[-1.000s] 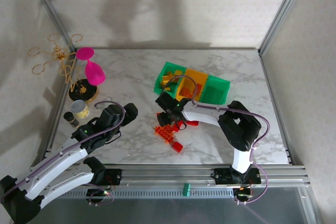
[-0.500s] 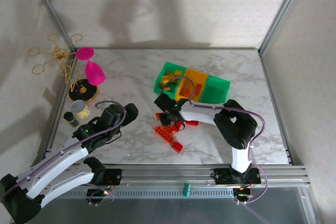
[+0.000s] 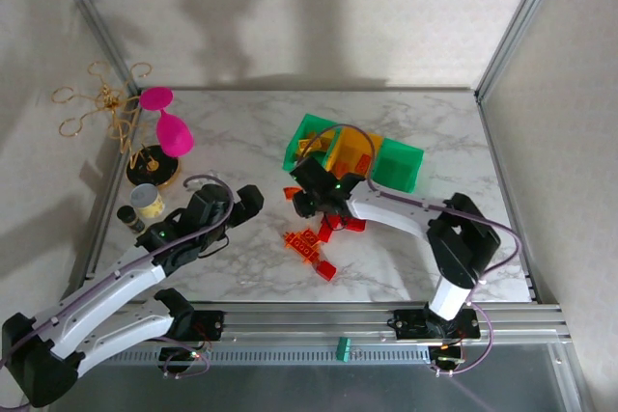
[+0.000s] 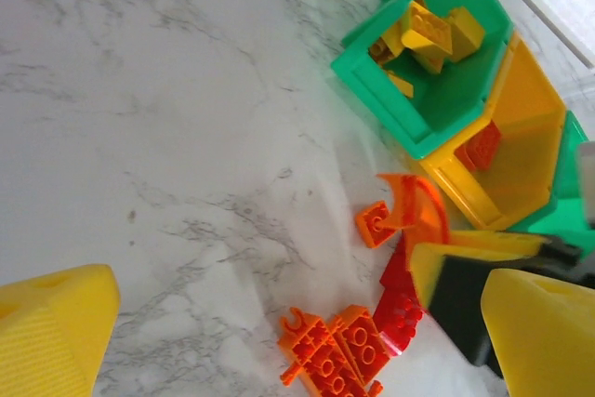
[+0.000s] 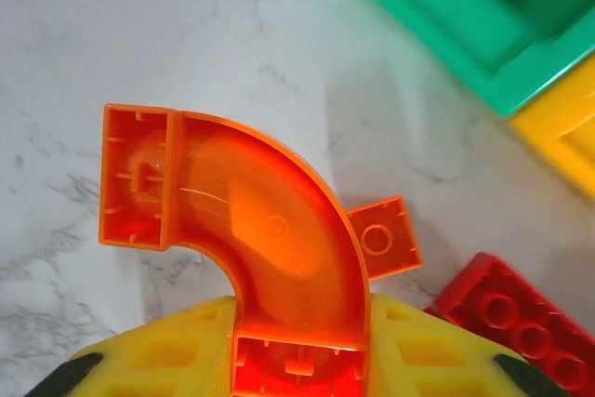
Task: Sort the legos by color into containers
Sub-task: Pick up the lego from the center of the table, then place the lego in the container.
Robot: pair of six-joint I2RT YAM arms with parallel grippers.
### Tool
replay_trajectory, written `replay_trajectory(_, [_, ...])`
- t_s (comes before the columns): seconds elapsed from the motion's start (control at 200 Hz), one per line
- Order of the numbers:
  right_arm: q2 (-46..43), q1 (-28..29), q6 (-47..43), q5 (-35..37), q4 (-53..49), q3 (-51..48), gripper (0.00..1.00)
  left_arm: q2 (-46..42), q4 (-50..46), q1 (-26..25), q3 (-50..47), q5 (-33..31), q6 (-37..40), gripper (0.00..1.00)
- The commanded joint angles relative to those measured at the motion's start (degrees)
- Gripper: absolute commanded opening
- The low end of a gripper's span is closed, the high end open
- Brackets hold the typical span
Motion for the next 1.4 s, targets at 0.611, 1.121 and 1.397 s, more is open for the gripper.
replay_trajectory(0.611, [-2.3, -23.4, -1.8, 5.7, 4.3, -2.2, 0.29, 19.0, 12.8, -3.2, 8.9, 4.2, 5.8, 1.00])
replay_trajectory(1.121, [3.8, -24.4, -3.8, 4.2, 3.2, 5.8, 0.55, 19.4, 11.9, -3.2, 10.0, 3.3, 5.8, 1.00])
replay_trajectory(1.397, [-4.1, -18.8, -3.8, 0.5, 1.3, 1.0, 0.59, 15.6, 8.8, -3.2, 7.7, 2.2, 5.1, 1.00])
